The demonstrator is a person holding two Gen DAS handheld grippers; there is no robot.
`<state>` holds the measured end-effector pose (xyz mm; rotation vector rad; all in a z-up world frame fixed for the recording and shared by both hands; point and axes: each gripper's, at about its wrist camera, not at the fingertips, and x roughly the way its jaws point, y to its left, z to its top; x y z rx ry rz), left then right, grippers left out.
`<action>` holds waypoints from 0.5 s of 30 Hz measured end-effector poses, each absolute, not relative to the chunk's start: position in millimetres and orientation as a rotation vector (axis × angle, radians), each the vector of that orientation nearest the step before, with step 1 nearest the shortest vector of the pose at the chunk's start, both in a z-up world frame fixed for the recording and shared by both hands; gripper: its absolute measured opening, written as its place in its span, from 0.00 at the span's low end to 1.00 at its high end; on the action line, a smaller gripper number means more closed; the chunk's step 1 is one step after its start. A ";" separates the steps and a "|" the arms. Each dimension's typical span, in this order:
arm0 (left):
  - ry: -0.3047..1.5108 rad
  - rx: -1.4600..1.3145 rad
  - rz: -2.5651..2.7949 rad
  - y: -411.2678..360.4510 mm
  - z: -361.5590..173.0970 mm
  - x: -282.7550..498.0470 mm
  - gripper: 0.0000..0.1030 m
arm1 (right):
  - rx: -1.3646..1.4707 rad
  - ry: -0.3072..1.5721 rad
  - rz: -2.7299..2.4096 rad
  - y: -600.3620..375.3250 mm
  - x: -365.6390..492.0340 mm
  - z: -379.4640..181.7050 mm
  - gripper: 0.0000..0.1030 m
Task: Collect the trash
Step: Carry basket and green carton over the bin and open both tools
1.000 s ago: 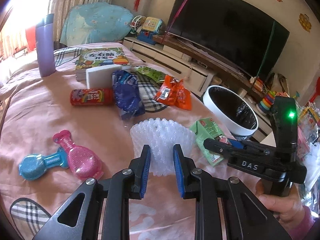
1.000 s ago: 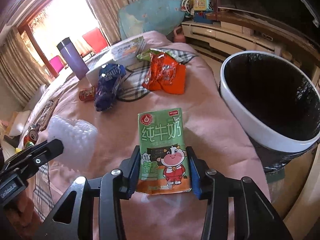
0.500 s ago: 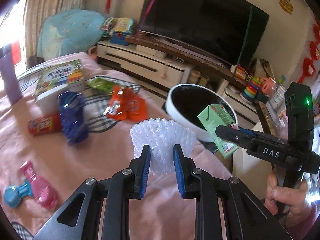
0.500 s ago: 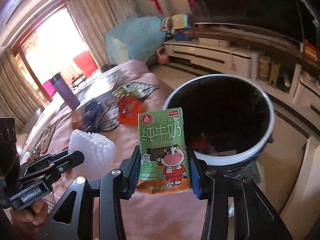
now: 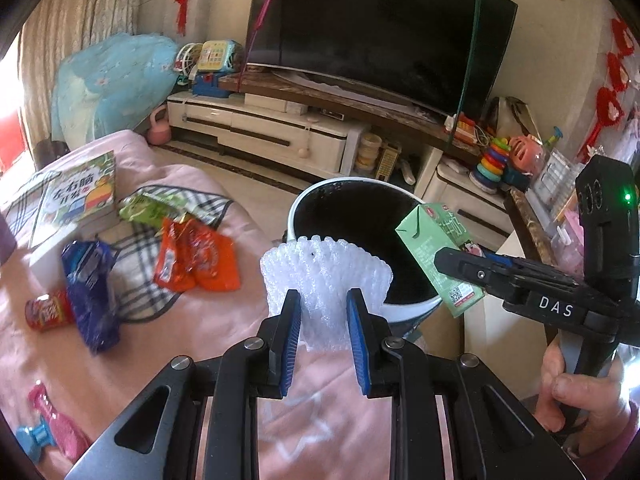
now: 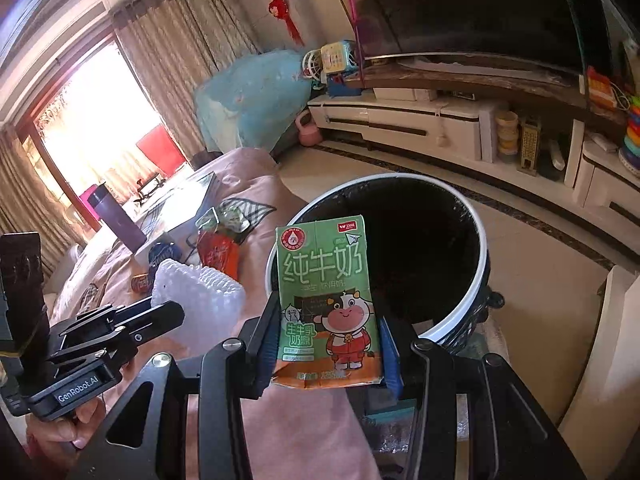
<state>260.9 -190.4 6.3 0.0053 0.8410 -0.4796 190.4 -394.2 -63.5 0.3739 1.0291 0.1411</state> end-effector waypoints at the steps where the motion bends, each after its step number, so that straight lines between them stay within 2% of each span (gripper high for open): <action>1: 0.844 0.010 -0.480 -194.6 5.8 263.9 0.22 | 0.372 1.029 0.140 -395.7 192.1 -63.7 0.42; 15: 0.859 0.068 -0.490 -238.8 -0.1 303.7 0.22 | 0.373 1.065 0.136 -421.7 217.4 -74.8 0.42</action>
